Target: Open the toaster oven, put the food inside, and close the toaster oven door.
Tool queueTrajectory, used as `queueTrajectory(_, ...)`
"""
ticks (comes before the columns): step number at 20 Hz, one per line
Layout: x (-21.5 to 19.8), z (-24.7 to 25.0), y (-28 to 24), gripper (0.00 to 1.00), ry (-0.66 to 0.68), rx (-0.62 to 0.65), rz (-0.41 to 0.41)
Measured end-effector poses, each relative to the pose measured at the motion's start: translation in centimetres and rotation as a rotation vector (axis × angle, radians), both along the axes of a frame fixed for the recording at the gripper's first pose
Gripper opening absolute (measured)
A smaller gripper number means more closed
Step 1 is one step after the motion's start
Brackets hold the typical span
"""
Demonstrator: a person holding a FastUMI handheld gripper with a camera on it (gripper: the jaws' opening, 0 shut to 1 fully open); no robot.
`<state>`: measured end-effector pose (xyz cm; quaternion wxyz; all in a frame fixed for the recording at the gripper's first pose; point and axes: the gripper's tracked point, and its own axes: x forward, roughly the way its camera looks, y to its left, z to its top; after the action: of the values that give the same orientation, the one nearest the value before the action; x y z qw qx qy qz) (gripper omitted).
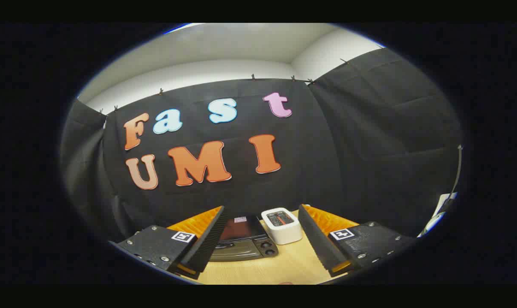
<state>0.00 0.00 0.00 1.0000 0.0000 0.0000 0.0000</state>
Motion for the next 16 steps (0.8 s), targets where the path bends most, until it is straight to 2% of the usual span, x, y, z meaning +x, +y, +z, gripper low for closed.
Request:
queueTrajectory(6,0.0,0.2,-0.4,0.99,0.008,-0.185,0.021)
queueTrajectory(11,-1.0,-0.1,0.7,0.99,0.005,-0.202,0.059)
queueTrajectory(16,-1.8,-0.5,2.0,0.99,0.003,-0.209,0.049)
